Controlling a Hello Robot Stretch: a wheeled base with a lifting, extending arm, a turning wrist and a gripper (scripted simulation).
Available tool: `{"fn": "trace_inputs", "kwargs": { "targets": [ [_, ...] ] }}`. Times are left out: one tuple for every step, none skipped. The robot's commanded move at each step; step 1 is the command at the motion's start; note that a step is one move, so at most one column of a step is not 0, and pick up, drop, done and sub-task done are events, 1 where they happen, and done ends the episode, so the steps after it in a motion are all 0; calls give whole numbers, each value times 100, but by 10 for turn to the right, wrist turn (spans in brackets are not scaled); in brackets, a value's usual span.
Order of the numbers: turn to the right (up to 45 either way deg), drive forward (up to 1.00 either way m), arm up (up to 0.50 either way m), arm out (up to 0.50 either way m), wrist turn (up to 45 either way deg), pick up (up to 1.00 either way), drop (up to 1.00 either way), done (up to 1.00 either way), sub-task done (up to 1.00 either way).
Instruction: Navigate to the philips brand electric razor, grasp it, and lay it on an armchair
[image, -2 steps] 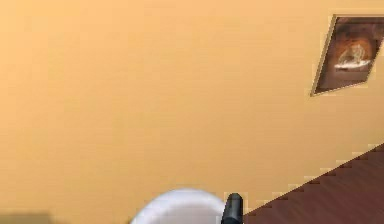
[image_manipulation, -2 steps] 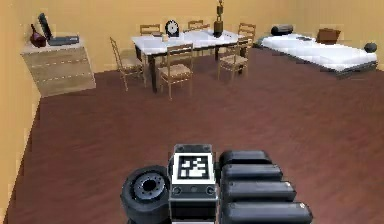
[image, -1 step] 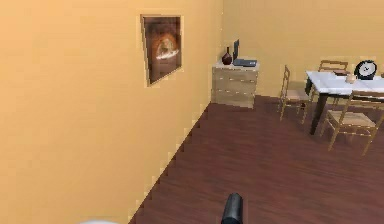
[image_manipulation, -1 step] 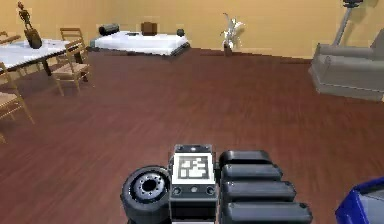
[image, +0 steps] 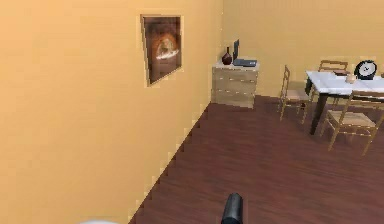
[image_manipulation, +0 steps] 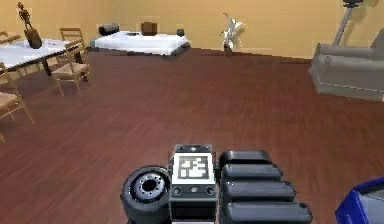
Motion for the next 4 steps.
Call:
{"fn": "trace_inputs", "kwargs": {
  "targets": [
    [-450,0,0,0,0,0,0,0,0],
    [-450,0,0,0,0,0,0,0,0],
    [-30,0,0,0,0,0,0,0,0],
    [0,0,0,16,0,0,0,0,0]
  ]
}}
